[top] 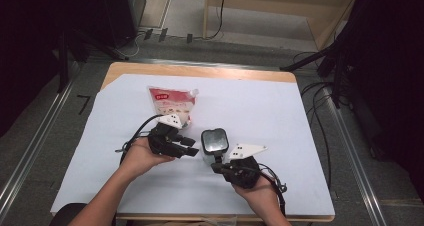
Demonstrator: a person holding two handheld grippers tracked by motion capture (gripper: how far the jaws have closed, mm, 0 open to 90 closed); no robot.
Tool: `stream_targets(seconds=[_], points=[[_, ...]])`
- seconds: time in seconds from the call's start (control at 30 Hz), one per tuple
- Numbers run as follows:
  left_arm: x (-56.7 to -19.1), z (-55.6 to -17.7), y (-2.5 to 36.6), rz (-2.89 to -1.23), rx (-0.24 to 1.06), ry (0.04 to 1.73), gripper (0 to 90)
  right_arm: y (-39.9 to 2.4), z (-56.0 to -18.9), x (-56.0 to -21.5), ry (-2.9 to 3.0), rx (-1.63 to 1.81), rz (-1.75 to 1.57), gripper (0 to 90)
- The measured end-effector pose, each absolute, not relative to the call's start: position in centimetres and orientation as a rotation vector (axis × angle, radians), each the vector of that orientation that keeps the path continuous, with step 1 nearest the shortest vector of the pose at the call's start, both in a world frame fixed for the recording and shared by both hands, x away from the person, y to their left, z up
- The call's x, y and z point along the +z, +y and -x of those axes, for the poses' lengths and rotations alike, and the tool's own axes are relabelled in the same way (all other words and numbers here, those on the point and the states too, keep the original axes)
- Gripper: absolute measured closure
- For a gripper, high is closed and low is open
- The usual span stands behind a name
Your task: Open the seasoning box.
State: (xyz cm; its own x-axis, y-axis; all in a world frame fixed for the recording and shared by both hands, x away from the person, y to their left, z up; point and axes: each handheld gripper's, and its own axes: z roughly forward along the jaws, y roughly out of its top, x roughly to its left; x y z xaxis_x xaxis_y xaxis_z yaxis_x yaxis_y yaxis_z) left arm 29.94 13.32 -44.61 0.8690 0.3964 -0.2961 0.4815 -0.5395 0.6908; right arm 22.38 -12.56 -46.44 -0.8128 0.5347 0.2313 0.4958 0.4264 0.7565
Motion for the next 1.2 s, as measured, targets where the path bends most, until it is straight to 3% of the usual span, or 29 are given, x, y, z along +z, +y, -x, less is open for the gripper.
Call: stream_targets(seconds=[0.33, 0.77, 1.2], points=[[-44.8, -30.2, 13.5, -2.197, -0.122, 0.640, 56.4, -10.5, -22.8, -47.7, 2.661, 1.328, -0.911, 90.0], [-44.8, -30.2, 13.5, -2.191, -0.115, 0.648, 50.6, -11.2, -23.5, -48.0, 2.653, 1.310, -0.947, 90.0], [-44.9, -30.2, 13.3, -2.197, -0.112, 0.641, 50.4, -13.3, -24.5, -47.7, 2.656, 1.289, -1.011, 90.0]])
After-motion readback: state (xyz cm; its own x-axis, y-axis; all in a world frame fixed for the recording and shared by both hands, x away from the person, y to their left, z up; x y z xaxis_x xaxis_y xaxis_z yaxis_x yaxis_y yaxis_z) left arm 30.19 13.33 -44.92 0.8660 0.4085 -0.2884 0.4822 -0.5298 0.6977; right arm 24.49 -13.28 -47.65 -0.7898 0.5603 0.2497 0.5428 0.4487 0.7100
